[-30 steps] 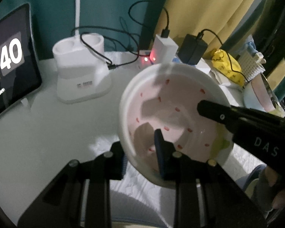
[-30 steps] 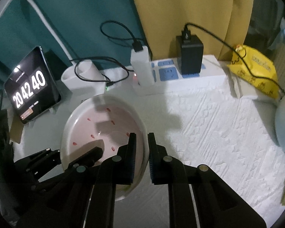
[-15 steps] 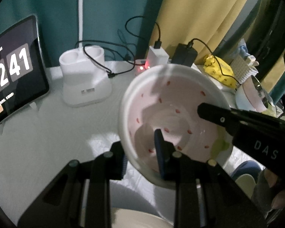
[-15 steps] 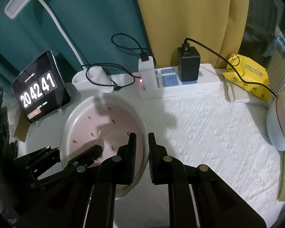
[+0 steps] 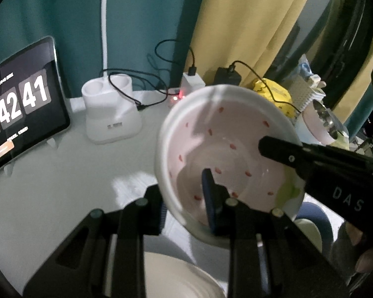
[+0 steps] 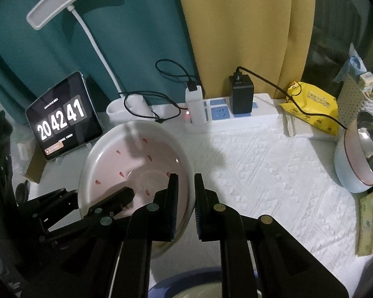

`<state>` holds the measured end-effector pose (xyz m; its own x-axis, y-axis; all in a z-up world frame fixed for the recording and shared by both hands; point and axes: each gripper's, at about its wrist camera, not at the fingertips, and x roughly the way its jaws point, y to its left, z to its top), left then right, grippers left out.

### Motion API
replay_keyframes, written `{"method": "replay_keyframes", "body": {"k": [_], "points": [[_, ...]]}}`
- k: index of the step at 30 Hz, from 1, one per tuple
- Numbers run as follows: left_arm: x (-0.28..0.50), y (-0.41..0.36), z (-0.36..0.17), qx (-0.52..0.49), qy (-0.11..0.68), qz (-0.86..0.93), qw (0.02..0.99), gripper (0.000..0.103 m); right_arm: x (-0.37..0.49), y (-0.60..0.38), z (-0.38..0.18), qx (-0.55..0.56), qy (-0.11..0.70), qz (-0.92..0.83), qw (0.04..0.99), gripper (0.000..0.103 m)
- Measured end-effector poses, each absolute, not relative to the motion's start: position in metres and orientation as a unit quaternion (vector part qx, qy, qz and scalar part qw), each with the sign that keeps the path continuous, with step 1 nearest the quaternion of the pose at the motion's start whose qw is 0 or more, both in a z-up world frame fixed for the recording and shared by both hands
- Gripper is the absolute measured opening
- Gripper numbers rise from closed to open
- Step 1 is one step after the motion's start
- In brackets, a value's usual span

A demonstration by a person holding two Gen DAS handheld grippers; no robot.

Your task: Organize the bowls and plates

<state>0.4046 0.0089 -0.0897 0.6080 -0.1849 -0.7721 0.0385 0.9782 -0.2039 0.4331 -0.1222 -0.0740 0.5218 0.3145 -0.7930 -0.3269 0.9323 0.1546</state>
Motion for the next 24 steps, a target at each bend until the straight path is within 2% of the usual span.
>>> {"method": "replay_keyframes", "body": {"k": [24], "points": [[0.361,-0.029,-0.062,-0.064,0.419,-0.085,0.902,0.026,0.380,-0.155,-0.047,0.007,0.423,0.176,0.889,0.013]]}}
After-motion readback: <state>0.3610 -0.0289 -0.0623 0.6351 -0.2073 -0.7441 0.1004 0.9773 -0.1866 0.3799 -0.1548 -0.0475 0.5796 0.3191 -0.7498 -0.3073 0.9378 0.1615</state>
